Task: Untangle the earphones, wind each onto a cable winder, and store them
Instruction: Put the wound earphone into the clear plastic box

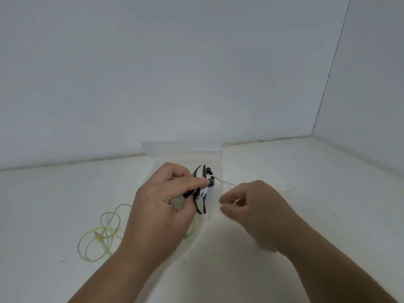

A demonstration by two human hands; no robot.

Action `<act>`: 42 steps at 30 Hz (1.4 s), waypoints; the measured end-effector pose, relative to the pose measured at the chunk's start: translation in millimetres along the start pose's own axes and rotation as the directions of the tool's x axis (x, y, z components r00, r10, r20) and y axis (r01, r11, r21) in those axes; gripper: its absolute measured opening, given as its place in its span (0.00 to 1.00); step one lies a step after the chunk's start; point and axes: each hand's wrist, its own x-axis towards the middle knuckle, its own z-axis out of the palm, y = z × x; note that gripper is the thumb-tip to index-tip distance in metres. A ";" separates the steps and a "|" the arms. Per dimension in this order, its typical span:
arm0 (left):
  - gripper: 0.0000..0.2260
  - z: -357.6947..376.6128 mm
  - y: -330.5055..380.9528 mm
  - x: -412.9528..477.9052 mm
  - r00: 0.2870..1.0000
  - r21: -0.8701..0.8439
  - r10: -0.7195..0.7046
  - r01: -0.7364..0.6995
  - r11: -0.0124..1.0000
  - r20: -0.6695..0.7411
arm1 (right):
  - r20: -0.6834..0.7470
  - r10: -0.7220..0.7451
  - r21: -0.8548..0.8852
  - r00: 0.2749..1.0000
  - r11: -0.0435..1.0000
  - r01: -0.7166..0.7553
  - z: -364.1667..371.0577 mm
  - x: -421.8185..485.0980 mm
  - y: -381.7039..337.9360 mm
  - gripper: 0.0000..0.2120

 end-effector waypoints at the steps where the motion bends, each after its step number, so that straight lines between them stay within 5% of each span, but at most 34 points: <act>1: 0.19 -0.1 -1.4 0.4 1.000 0.008 -0.006 0.006 1.000 -0.007 | -0.029 0.034 0.161 0.999 0.986 -0.029 -4.5 1.3 -1.3 0.06; 3: 0.17 -0.8 -5.9 2.0 0.998 0.028 -0.041 0.043 0.999 -0.041 | -0.158 0.172 0.501 0.972 0.862 -0.071 -20.4 6.2 -0.4 0.08; 5: 0.16 -2.3 -10.6 3.9 0.993 0.052 -0.095 0.098 0.994 -0.074 | -0.328 0.377 0.660 0.866 0.748 -0.076 -40.0 13.5 11.3 0.07; 9: 0.18 -4.0 -15.6 5.5 0.976 0.059 -0.188 0.195 0.979 -0.107 | -0.482 0.561 0.591 0.673 0.775 -0.223 -56.8 23.6 38.6 0.04; 12: 0.19 -3.9 -15.7 6.4 0.958 0.019 -0.238 0.244 0.970 -0.163 | -0.509 0.571 0.510 0.644 0.803 -0.309 -57.4 24.3 44.7 0.14; 17: 0.21 -7.8 -15.0 8.9 0.920 -0.004 -0.288 0.298 0.955 -0.265 | -0.584 0.571 0.375 0.577 0.820 -0.432 -63.3 28.7 45.6 0.08; 19: 0.21 -7.8 -13.9 8.7 0.925 -0.002 -0.280 0.289 0.957 -0.256 | -0.633 0.549 0.297 0.546 0.823 -0.484 -61.3 27.3 42.0 0.19; 25: 0.19 -4.0 -11.5 4.4 0.971 -0.036 -0.182 0.179 0.983 -0.155 | -0.692 0.180 0.134 0.699 0.984 -0.120 -40.6 16.0 21.8 0.12; 30: 0.18 -3.8 4.6 3.6 0.992 -0.067 -0.056 0.049 0.997 -0.112 | -0.273 -0.120 0.290 0.954 0.936 0.201 -15.0 8.1 6.0 0.26; 32: 0.19 -3.0 12.8 1.7 0.995 -0.108 -0.008 -0.003 0.994 -0.104 | -0.149 -0.183 0.169 0.972 0.964 0.207 -8.1 6.3 5.0 0.32; 34: 0.19 -1.4 21.7 0.6 0.992 -0.116 0.022 -0.037 0.993 -0.123 | -0.138 -0.225 0.065 0.964 0.970 0.236 -4.4 4.4 3.1 0.23; 37: 0.20 -1.1 30.4 7.1 0.974 -0.053 -0.005 -0.007 0.999 -0.229 | -0.158 -0.213 0.168 0.964 0.956 0.239 -6.8 1.3 -4.8 0.03; 42: 0.19 -35.7 18.5 37.3 0.938 0.087 -0.113 0.149 0.985 -0.329 | -0.080 -0.075 0.324 0.994 0.941 0.097 -17.2 -2.0 -7.6 0.08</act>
